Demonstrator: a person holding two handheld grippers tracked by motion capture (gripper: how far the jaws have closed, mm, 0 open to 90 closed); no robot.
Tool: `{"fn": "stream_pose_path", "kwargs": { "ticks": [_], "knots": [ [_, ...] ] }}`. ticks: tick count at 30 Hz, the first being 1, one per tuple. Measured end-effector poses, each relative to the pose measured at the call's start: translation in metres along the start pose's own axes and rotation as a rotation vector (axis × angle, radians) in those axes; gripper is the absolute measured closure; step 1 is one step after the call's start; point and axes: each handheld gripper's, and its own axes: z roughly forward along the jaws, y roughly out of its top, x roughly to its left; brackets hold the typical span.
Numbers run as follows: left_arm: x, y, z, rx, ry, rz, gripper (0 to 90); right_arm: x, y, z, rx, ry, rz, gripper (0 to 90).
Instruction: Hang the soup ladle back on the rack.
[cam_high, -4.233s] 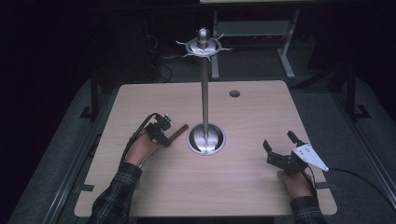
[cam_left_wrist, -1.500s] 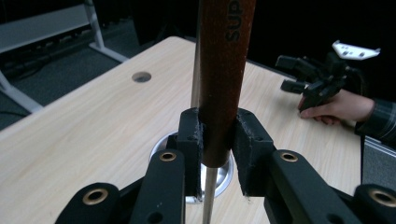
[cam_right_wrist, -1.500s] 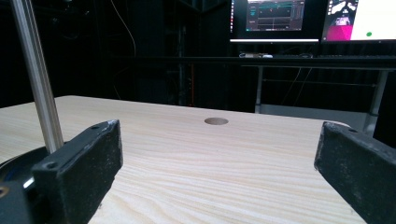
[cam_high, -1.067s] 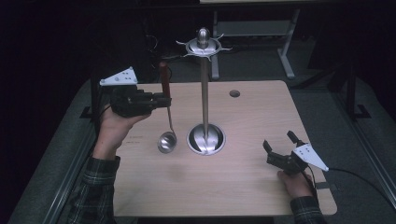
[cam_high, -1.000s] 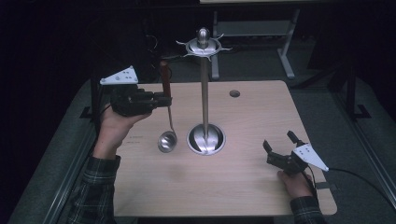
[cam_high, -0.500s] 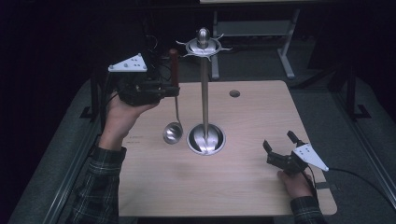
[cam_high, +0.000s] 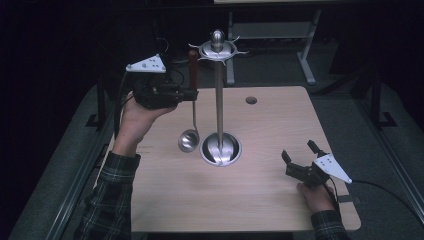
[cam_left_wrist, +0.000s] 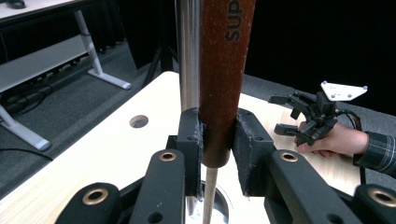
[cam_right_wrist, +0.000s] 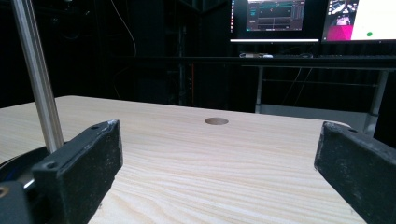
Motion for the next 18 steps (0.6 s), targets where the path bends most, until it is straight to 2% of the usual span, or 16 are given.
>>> {"fn": "stream_pose_path", "kwargs": {
  "ticks": [12,18],
  "knots": [
    [0.003,0.001,0.013,0.018,-0.001,-0.004,74.1,0.0,0.0,0.0,0.0,0.001,-0.001,0.2],
    [0.003,-0.001,0.016,0.01,-0.009,-0.008,73.6,0.0,0.0,0.0,-0.001,0.002,0.001,0.2]
  ]
}}
